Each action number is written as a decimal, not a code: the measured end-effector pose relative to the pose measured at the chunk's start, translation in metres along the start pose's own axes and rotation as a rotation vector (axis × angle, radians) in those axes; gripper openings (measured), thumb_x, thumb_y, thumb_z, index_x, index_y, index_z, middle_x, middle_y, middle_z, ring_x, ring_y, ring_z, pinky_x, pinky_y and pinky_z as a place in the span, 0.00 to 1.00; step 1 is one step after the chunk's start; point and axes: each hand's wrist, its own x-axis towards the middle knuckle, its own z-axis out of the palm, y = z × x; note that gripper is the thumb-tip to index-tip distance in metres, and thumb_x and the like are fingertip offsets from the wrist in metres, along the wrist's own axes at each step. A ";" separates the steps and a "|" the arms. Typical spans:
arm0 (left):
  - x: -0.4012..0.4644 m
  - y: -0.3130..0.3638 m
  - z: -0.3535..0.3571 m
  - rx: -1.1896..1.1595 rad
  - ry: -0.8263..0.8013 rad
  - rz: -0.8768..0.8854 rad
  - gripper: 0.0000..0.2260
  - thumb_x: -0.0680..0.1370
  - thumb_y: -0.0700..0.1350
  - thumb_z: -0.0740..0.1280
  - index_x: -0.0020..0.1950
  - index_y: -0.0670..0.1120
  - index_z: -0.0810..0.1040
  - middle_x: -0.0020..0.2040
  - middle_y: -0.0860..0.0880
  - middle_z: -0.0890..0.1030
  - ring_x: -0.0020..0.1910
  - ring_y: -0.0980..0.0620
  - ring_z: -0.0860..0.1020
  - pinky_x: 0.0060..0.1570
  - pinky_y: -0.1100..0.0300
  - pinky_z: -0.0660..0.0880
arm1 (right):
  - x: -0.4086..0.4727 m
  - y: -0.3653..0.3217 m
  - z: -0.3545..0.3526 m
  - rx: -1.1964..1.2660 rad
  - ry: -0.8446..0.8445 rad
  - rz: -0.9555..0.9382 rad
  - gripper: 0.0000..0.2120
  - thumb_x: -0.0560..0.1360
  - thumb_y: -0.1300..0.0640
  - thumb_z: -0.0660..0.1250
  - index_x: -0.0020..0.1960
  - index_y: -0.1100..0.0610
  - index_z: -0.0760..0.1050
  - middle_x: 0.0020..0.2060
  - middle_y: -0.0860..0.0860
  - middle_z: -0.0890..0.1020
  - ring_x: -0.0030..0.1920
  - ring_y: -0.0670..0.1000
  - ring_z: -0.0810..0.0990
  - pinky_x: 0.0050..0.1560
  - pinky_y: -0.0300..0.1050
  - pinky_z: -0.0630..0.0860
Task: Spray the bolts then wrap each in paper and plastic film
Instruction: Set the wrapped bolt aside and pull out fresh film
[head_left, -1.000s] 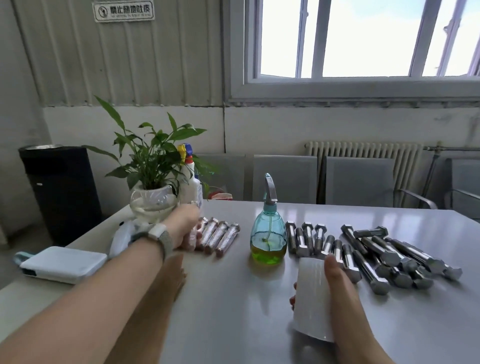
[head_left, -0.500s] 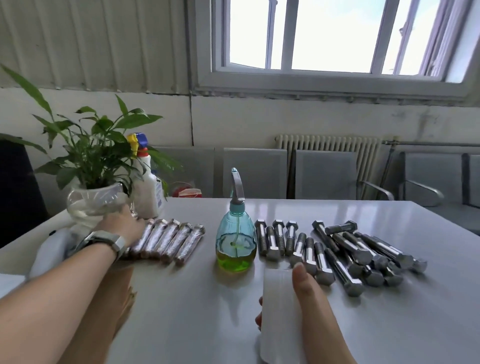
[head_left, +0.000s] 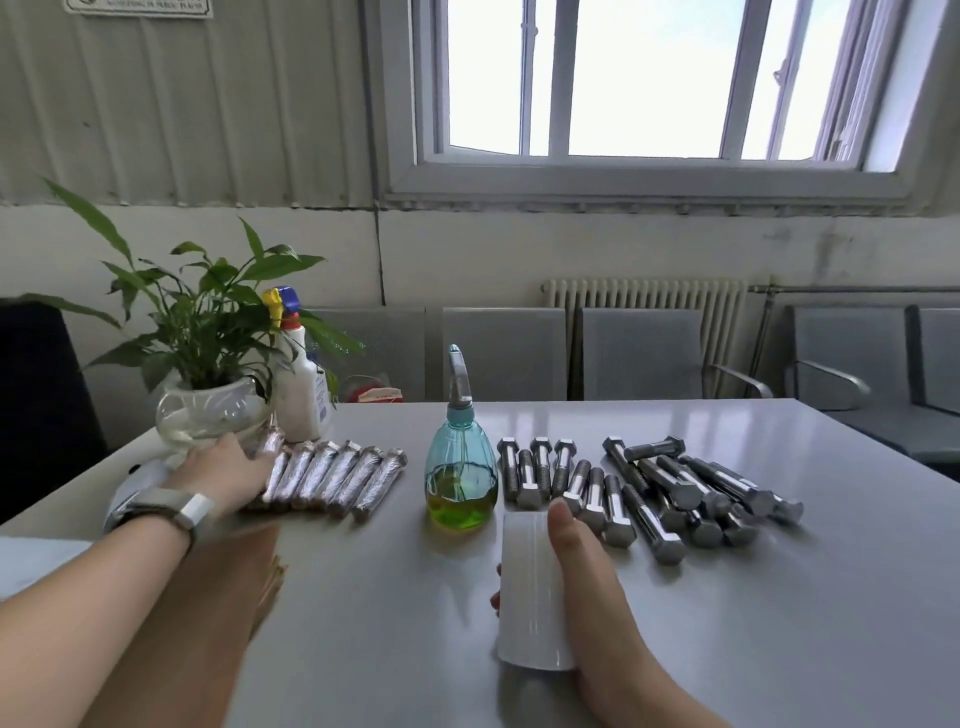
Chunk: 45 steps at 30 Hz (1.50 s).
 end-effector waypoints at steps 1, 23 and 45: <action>-0.007 0.001 -0.005 -0.024 0.003 0.015 0.27 0.79 0.57 0.62 0.70 0.39 0.69 0.69 0.35 0.71 0.67 0.35 0.70 0.63 0.48 0.69 | -0.002 -0.001 0.000 0.004 0.000 0.002 0.41 0.57 0.24 0.70 0.55 0.56 0.73 0.42 0.64 0.83 0.39 0.65 0.84 0.38 0.63 0.81; -0.216 0.082 0.031 -0.742 -0.125 0.669 0.08 0.77 0.43 0.69 0.49 0.53 0.86 0.49 0.66 0.80 0.50 0.65 0.78 0.43 0.75 0.70 | -0.012 0.002 0.005 -0.291 -0.010 -0.355 0.28 0.63 0.26 0.66 0.54 0.43 0.74 0.44 0.44 0.84 0.41 0.47 0.84 0.36 0.42 0.80; -0.225 0.080 0.031 -0.464 -0.026 0.629 0.04 0.73 0.57 0.69 0.42 0.58 0.80 0.45 0.64 0.78 0.42 0.64 0.77 0.40 0.63 0.76 | -0.008 0.003 0.004 -0.201 0.048 -0.308 0.25 0.63 0.26 0.66 0.51 0.42 0.74 0.42 0.45 0.83 0.43 0.48 0.84 0.41 0.47 0.83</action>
